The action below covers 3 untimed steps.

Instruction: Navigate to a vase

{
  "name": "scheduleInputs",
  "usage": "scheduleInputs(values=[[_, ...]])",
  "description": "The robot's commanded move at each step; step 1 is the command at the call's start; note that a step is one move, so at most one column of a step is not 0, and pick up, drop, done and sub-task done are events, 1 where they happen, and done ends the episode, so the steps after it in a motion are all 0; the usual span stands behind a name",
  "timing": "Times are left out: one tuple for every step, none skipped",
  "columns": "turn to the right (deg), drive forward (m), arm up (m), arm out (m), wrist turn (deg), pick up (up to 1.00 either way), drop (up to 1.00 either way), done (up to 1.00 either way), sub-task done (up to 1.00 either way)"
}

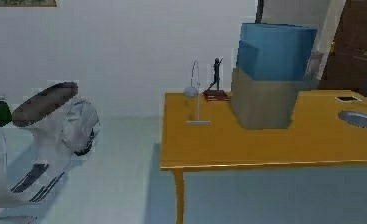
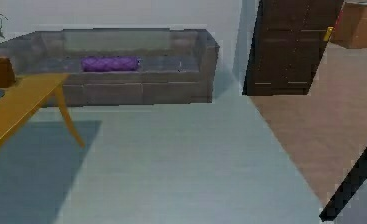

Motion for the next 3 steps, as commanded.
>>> scheduleInputs(values=[[-3.0,0.0,0.0,0.0,0.0,0.0,0.0,0.0,0.0],[0.0,0.1,0.0,0.0,0.0,0.0,0.0,0.0,0.0],[45.0,0.0,0.0,0.0,0.0,0.0,0.0,0.0,0.0]])
